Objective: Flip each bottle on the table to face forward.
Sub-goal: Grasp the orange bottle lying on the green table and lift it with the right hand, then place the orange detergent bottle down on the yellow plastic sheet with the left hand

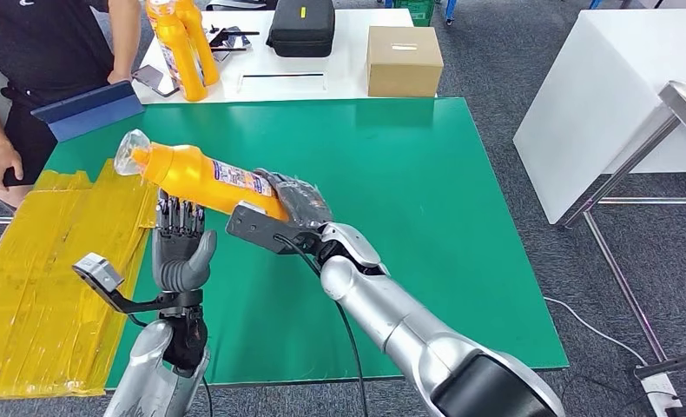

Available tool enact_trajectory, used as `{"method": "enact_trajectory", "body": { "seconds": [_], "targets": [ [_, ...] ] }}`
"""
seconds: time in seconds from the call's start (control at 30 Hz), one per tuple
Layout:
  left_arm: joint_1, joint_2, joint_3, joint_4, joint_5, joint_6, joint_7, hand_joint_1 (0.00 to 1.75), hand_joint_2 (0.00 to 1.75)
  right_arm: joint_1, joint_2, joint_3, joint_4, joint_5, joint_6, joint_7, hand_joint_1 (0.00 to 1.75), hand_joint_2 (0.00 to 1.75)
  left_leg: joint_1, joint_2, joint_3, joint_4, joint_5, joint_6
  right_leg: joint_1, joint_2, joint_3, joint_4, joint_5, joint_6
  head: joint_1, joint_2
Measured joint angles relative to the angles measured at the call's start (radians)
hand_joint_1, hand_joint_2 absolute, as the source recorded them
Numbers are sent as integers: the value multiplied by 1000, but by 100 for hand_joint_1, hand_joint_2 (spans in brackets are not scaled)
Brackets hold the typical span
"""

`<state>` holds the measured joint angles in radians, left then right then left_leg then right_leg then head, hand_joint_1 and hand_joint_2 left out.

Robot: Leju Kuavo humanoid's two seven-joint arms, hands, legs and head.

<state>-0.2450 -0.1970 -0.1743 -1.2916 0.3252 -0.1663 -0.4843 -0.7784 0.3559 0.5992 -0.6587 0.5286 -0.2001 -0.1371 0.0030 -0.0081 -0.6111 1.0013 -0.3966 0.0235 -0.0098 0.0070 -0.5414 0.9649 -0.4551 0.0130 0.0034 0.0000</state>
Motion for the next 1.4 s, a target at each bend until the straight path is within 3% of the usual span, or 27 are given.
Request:
{"method": "enact_trajectory", "body": {
  "seconds": [0.57,0.77,0.83,0.9,0.97,1.4],
  "targets": [
    [-17,1,29,41,13,22,2,0,175,22,5,276,12,-90,-9,68,175,175,0,1,-1,0,0,0,0,0,-1,0,0,0,0,0],
    [13,6,45,33,12,33,-2,0,175,40,5,370,-1,-88,-22,90,175,175,0,1,-1,0,0,0,0,0,-1,0,0,0,0,0],
    [27,6,48,24,9,37,0,13,175,44,5,385,-4,-81,-22,95,175,175,0,1,-1,0,0,0,0,0,-1,0,0,0,0,0],
    [38,6,52,16,4,42,4,100,175,48,5,393,-8,-76,-22,101,175,175,0,1,-1,0,0,0,0,0,-1,0,0,0,0,0],
    [45,6,54,8,0,44,7,175,175,52,5,398,-12,-74,-22,105,175,175,0,1,-1,0,0,0,0,0,-1,0,0,0,0,0],
    [67,-3,65,-26,-6,47,11,175,175,60,5,400,-18,-60,-22,105,175,175,0,1,-1,0,0,0,0,0,-1,0,0,0,0,0]
  ]
}}
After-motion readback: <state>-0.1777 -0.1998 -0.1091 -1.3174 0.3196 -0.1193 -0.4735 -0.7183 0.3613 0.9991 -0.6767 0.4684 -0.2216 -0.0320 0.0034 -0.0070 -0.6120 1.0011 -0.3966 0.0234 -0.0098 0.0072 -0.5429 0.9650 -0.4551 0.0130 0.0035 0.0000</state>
